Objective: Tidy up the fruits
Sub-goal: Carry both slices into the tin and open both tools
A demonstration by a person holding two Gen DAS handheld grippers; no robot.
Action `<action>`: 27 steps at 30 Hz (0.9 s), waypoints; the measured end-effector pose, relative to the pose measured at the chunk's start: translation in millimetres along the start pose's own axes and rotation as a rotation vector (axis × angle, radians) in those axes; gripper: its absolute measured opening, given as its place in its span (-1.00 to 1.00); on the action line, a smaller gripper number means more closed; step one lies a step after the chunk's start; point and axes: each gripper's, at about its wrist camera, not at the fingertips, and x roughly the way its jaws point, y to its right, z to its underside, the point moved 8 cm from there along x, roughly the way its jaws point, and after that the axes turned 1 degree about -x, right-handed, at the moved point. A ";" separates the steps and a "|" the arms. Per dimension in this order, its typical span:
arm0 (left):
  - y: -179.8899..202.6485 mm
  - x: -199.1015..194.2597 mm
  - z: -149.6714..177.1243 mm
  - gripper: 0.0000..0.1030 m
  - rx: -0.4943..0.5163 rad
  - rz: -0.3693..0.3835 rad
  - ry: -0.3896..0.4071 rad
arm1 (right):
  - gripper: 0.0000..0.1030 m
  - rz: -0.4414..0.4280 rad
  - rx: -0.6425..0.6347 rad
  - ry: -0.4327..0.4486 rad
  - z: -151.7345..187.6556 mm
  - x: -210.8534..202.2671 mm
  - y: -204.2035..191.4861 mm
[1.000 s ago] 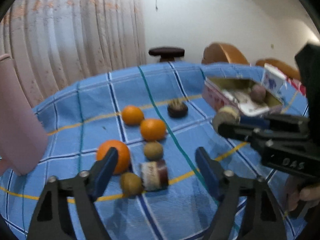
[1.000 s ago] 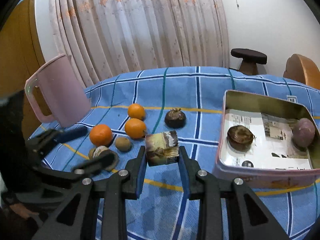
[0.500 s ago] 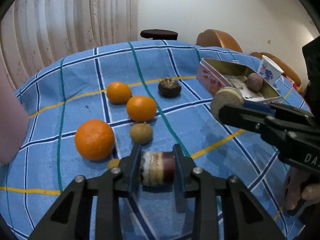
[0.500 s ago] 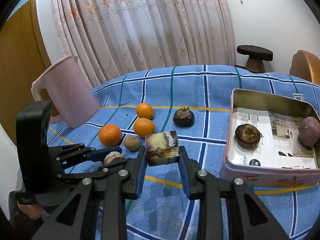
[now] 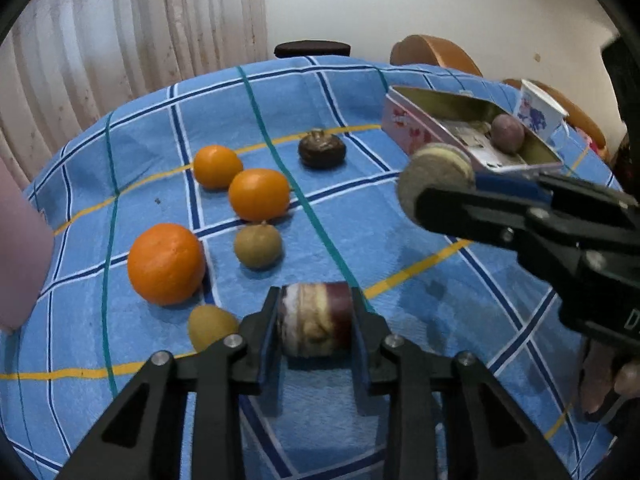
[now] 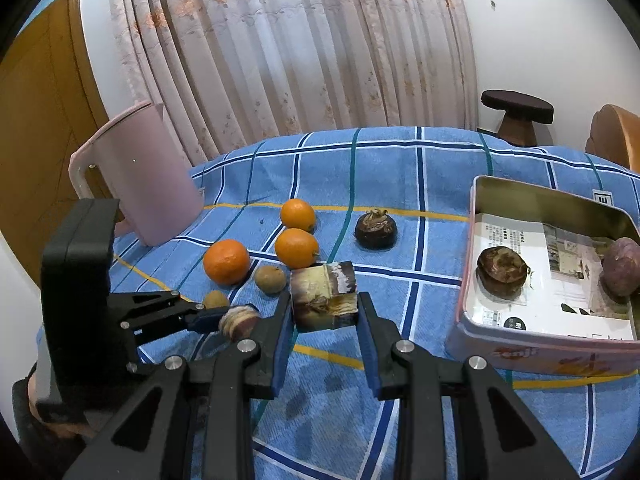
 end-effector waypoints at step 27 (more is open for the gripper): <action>35.3 -43.6 -69.7 -0.37 -0.187 0.003 0.377 | -0.37 0.210 0.044 0.230 -33.7 -80.5 109.5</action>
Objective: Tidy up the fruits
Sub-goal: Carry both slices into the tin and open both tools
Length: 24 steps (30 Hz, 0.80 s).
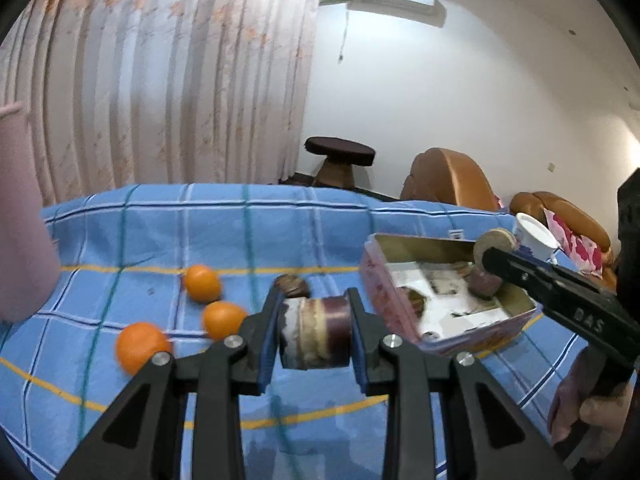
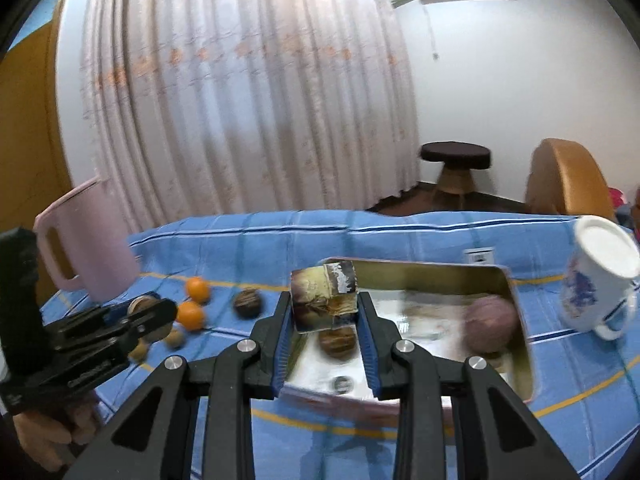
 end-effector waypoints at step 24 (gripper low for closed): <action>132.2 80.9 12.6 -0.37 0.195 0.003 -0.112 | -0.36 0.085 0.043 -0.169 25.7 25.4 87.2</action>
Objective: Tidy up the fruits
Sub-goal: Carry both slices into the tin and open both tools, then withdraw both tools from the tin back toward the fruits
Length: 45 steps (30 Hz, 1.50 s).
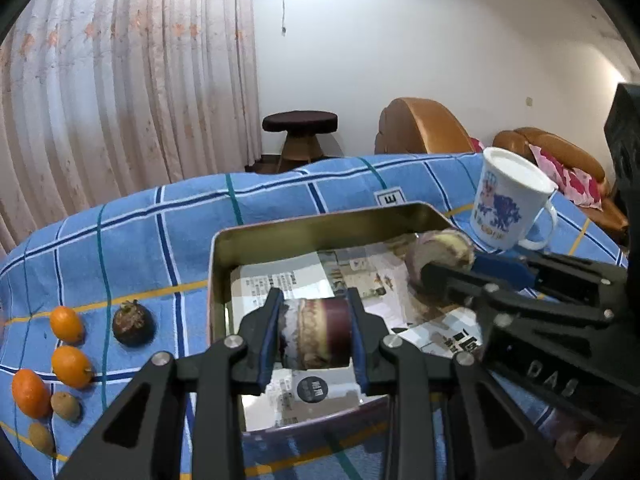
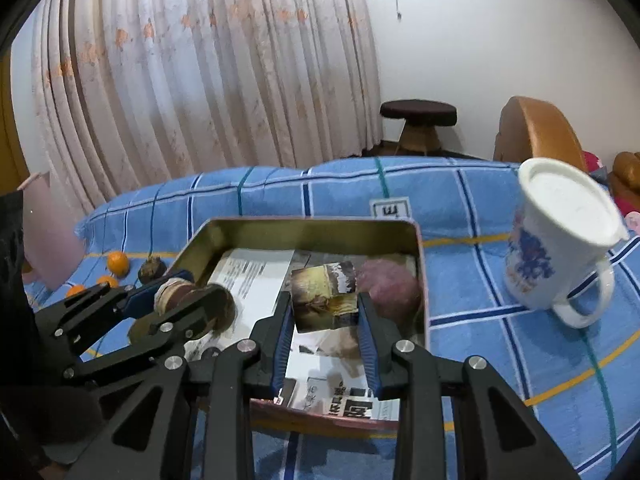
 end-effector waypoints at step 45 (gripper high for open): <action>-123.8 -58.7 21.8 1.00 -0.156 -0.345 0.101 | 0.45 0.196 0.039 0.327 -13.3 -50.3 4.7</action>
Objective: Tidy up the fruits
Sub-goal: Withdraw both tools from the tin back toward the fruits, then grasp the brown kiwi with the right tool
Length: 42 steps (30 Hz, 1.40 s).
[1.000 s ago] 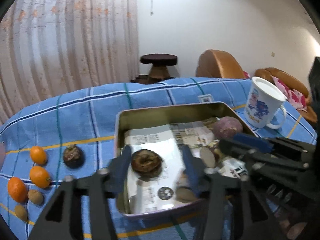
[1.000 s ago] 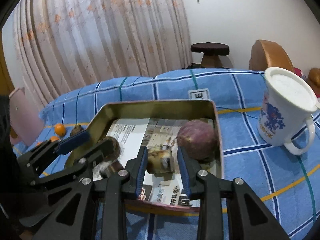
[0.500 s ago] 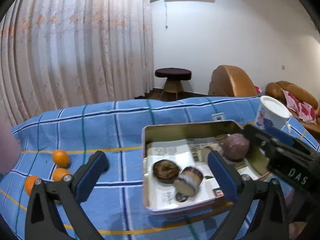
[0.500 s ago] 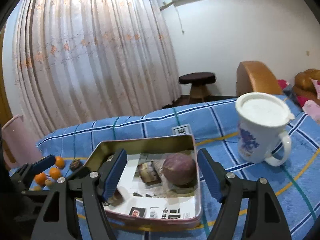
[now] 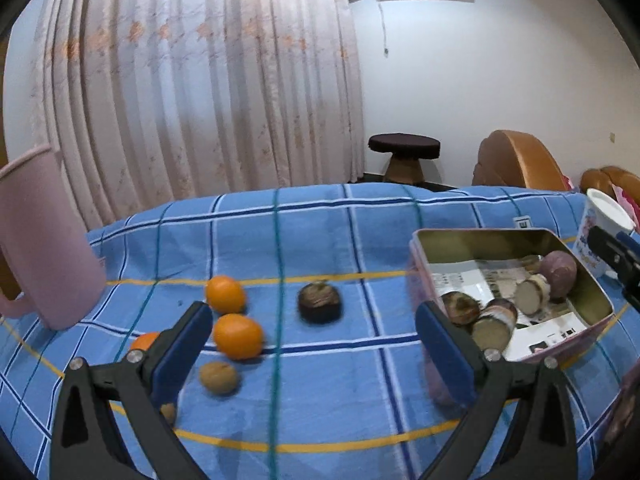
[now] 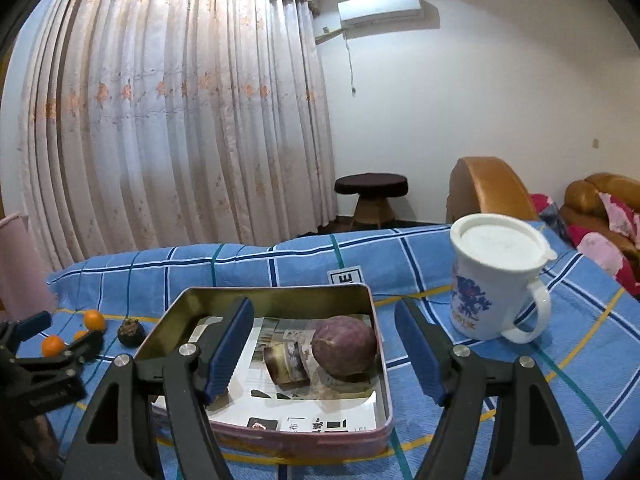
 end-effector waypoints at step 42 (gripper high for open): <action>-223.2 7.2 17.3 1.00 -0.205 -0.180 -0.092 | 0.27 -0.419 -0.133 -0.283 60.5 5.8 -243.3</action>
